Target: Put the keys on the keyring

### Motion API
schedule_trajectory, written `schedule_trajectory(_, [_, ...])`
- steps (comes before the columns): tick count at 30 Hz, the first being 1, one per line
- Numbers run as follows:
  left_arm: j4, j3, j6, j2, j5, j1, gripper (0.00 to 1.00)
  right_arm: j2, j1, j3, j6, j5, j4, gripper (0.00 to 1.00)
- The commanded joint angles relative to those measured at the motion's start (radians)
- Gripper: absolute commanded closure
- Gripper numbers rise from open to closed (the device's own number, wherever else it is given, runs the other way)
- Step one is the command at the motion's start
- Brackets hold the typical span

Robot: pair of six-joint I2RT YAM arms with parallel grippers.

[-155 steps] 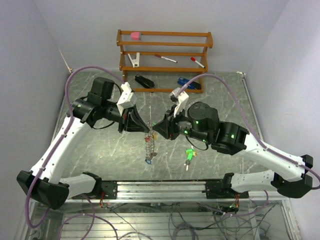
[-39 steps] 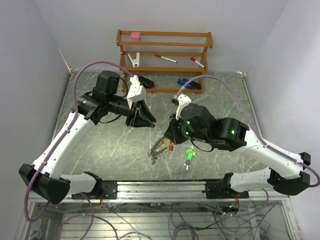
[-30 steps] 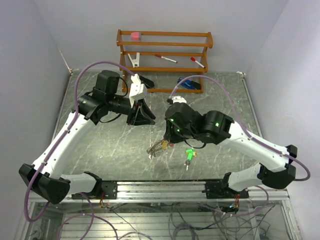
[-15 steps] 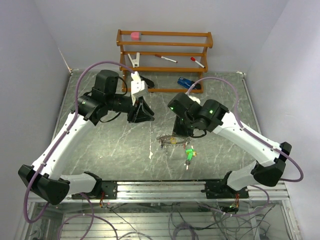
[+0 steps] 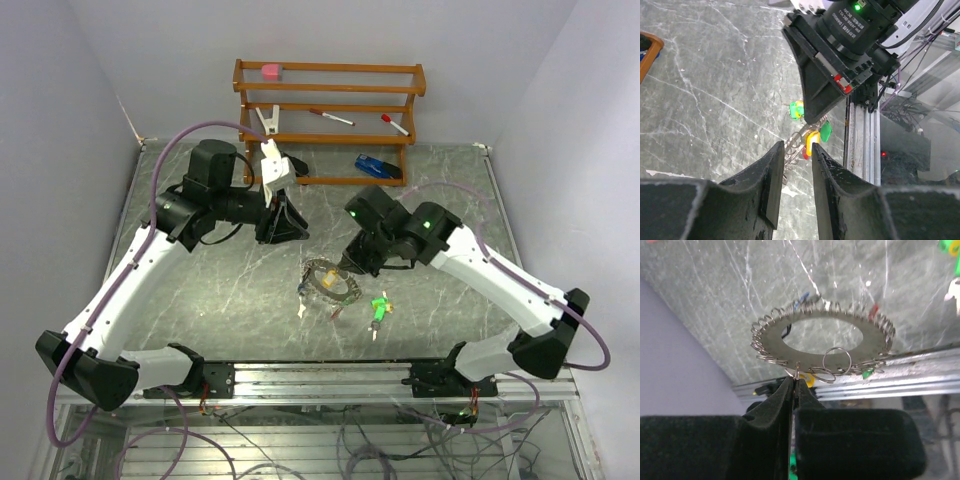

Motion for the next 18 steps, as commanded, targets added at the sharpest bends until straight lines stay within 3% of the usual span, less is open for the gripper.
schedule_trajectory(1, [0.027,-0.011,-0.021,-0.018,-0.036,-0.011,0.61,-0.107,-0.011,-0.118,0.263,-0.104,0.137,1.00])
schedule_trajectory(9, [0.038,-0.050,0.014,-0.013,-0.089,-0.031,0.60,-0.084,-0.011,-0.026,0.365,-0.098,0.132,1.00])
schedule_trajectory(18, [0.019,-0.079,0.083,-0.012,-0.096,-0.070,0.60,-0.079,-0.011,-0.049,0.521,-0.169,0.145,1.00])
